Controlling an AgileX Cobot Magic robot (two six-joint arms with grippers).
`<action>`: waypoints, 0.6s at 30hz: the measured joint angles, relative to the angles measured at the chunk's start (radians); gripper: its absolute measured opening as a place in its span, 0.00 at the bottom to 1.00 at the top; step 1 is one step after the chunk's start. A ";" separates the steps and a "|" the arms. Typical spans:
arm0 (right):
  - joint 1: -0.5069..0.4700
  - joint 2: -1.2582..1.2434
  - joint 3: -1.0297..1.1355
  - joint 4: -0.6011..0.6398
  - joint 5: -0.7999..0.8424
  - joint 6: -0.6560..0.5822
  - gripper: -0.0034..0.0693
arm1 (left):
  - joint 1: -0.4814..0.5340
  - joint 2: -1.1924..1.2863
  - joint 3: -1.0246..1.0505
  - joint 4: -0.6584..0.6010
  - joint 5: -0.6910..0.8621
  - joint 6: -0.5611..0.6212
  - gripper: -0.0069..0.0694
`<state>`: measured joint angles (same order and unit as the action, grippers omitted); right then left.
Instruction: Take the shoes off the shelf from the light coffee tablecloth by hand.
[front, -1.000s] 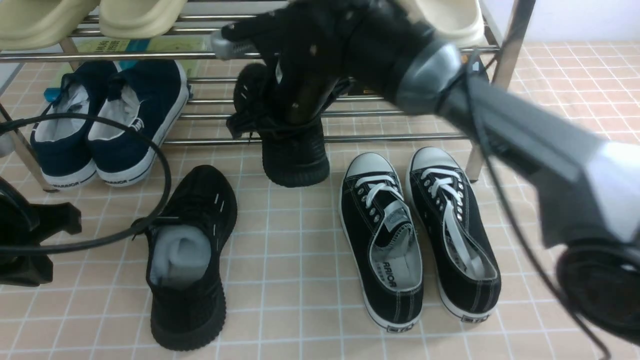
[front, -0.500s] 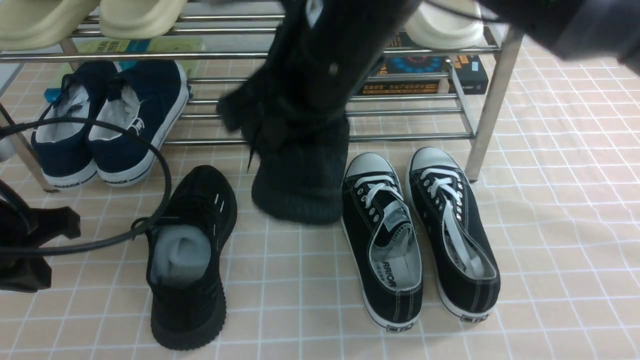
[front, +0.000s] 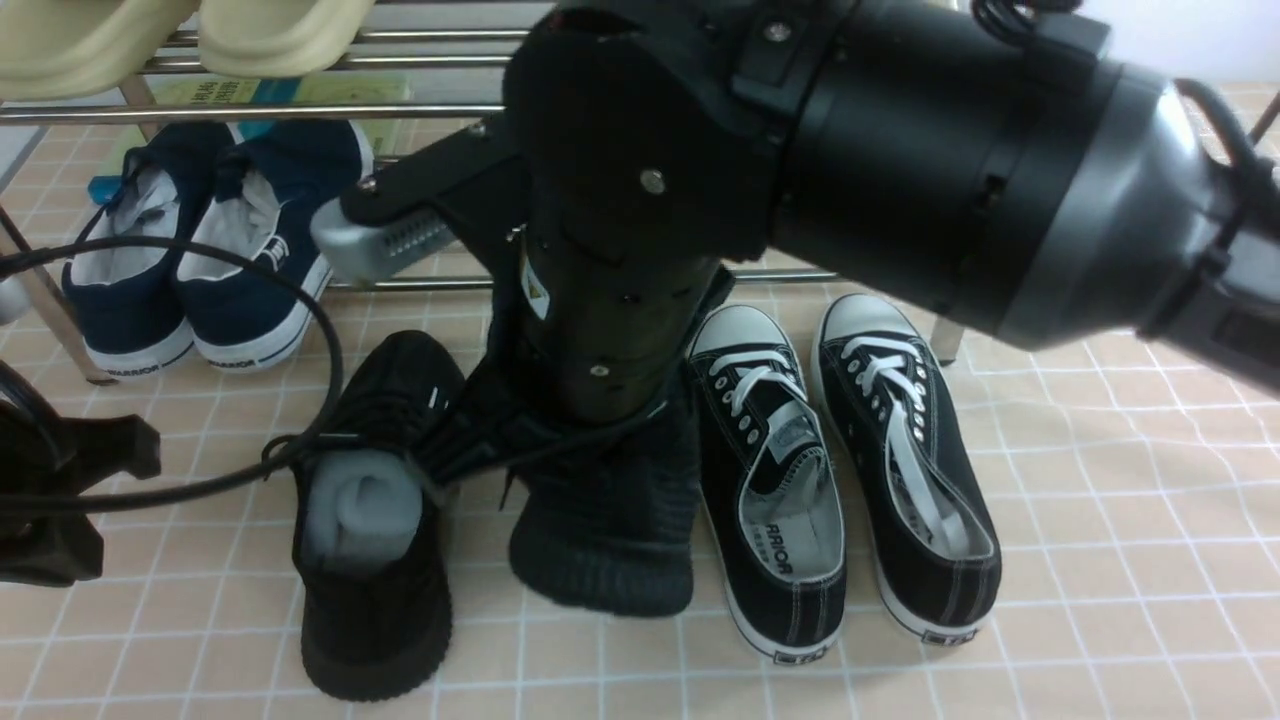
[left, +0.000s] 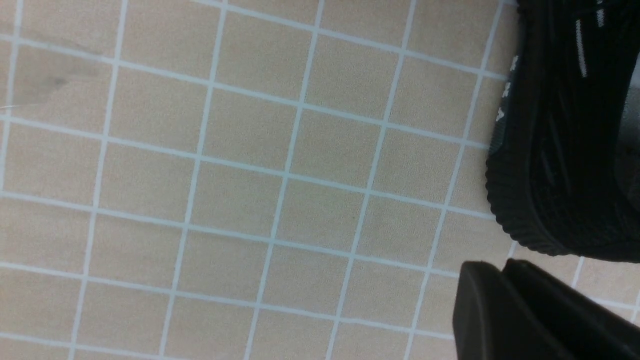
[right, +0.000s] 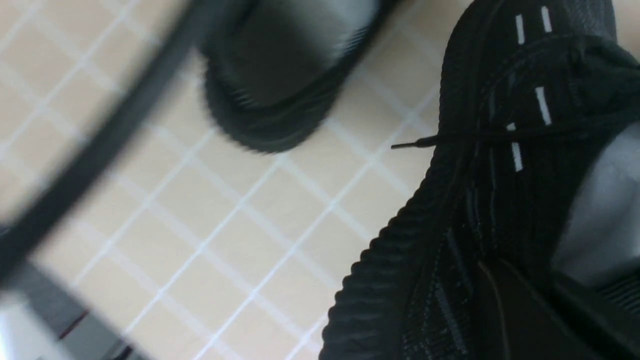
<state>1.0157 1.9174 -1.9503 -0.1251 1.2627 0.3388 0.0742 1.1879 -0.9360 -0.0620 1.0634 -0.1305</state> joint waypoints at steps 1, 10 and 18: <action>0.000 0.004 0.000 -0.018 -0.005 0.003 0.07 | 0.000 0.000 0.000 0.000 0.000 0.000 0.18; -0.010 0.067 -0.001 -0.117 -0.125 0.041 0.07 | 0.000 0.000 0.000 0.000 0.001 0.000 0.19; -0.010 0.141 -0.001 -0.163 -0.215 0.041 0.07 | 0.000 0.000 0.000 0.000 0.001 0.000 0.19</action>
<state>1.0057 2.0587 -1.9513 -0.2880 1.0480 0.3798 0.0742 1.1879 -0.9360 -0.0620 1.0645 -0.1305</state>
